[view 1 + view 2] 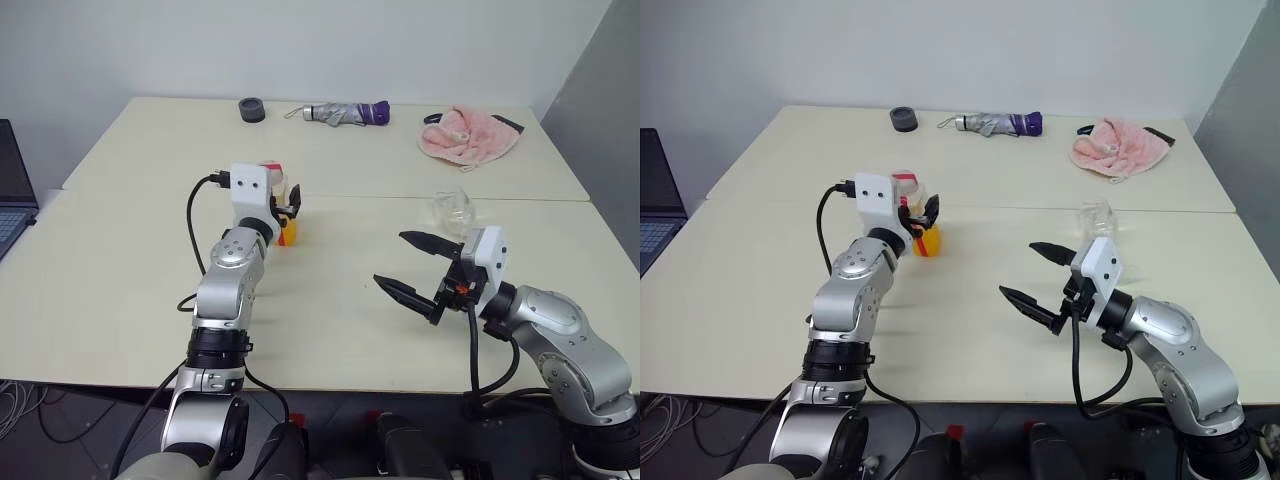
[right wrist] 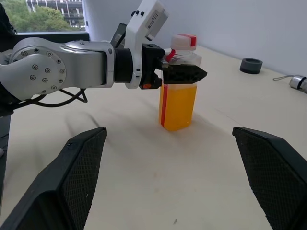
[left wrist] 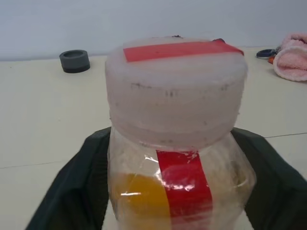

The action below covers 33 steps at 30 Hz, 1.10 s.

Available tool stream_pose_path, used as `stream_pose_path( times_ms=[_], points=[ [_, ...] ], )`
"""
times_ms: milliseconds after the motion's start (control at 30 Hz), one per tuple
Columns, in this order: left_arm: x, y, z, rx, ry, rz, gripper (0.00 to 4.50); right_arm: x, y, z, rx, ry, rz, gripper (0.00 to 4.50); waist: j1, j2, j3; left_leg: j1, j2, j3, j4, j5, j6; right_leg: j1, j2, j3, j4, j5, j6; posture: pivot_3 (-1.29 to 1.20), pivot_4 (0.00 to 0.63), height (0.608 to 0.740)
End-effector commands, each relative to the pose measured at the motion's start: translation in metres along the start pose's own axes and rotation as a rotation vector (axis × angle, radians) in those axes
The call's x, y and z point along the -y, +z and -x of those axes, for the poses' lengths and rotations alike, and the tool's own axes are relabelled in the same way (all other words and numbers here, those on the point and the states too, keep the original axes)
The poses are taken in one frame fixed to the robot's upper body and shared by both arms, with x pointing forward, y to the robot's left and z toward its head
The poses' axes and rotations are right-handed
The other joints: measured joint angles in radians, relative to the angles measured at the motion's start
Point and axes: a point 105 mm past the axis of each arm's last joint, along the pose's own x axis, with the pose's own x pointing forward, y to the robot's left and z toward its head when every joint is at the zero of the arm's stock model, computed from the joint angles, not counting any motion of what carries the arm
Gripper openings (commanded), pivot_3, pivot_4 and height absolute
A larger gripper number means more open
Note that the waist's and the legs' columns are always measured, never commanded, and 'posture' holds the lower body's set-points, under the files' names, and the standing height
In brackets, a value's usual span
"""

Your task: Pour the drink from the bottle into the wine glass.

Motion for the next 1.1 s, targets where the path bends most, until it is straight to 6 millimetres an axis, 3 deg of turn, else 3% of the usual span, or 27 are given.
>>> stream_pose_path(
  times_ms=[33, 100, 333, 567, 767, 900, 1100],
  points=[
    [0.002, 0.017, 0.001, 0.056, -0.002, -0.012, 2.26, 0.002, 0.009, 0.000, 0.026, -0.006, 0.025, 4.50, 0.000, 0.000, 0.000, 0.000, 0.000, 0.000, 0.000, 0.000, 0.000, 0.000, 0.000, 0.000, 0.000, 0.000, 0.000, 0.00, 0.150, 0.740],
    [0.000, 0.017, 0.002, 0.056, 0.003, -0.011, 1.91, 0.002, 0.009, 0.000, 0.028, -0.006, 0.023, 4.50, 0.000, 0.000, 0.000, 0.000, 0.000, 0.000, 0.000, 0.000, 0.000, 0.000, 0.000, 0.000, 0.000, 0.000, 0.000, 0.00, 0.150, 0.740],
    [-0.006, 0.017, 0.009, 0.072, 0.010, -0.026, 1.91, 0.003, 0.010, -0.002, 0.035, -0.003, 0.027, 4.50, -0.001, 0.000, 0.000, 0.000, 0.000, 0.000, 0.000, 0.000, 0.000, 0.000, 0.000, 0.000, 0.000, 0.000, 0.000, 0.00, 0.150, 0.740],
    [-0.002, 0.024, 0.016, 0.120, -0.093, -0.069, 1.91, 0.006, 0.008, -0.003, 0.037, -0.023, 0.036, 4.50, -0.001, 0.000, 0.000, 0.000, 0.000, 0.000, 0.000, 0.000, 0.000, 0.000, 0.000, 0.000, 0.000, 0.000, 0.000, 0.00, 0.150, 0.740],
    [0.011, 0.023, 0.020, 0.106, -0.272, -0.062, 1.90, 0.013, 0.006, 0.001, 0.034, -0.084, 0.053, 4.50, 0.000, 0.000, 0.000, -0.001, 0.000, 0.000, 0.000, 0.000, 0.000, -0.001, 0.000, 0.000, 0.000, 0.000, 0.000, 0.00, 0.150, 0.740],
    [0.026, 0.022, 0.024, 0.099, -0.432, -0.069, 1.90, 0.019, 0.001, 0.008, -0.021, -0.161, 0.161, 4.50, 0.000, 0.000, 0.000, -0.001, 0.000, 0.000, 0.000, 0.000, 0.000, -0.001, 0.000, -0.001, 0.000, 0.000, 0.000, 0.00, 0.150, 0.740],
    [0.063, 0.022, 0.038, 0.127, -0.810, -0.163, 1.90, 0.009, 0.005, 0.010, -0.033, -0.081, 0.062, 4.50, 0.000, 0.000, 0.000, -0.001, 0.000, 0.000, 0.000, 0.000, 0.000, -0.001, 0.000, -0.001, 0.000, 0.000, 0.000, 0.00, 0.150, 0.740]
  ],
)
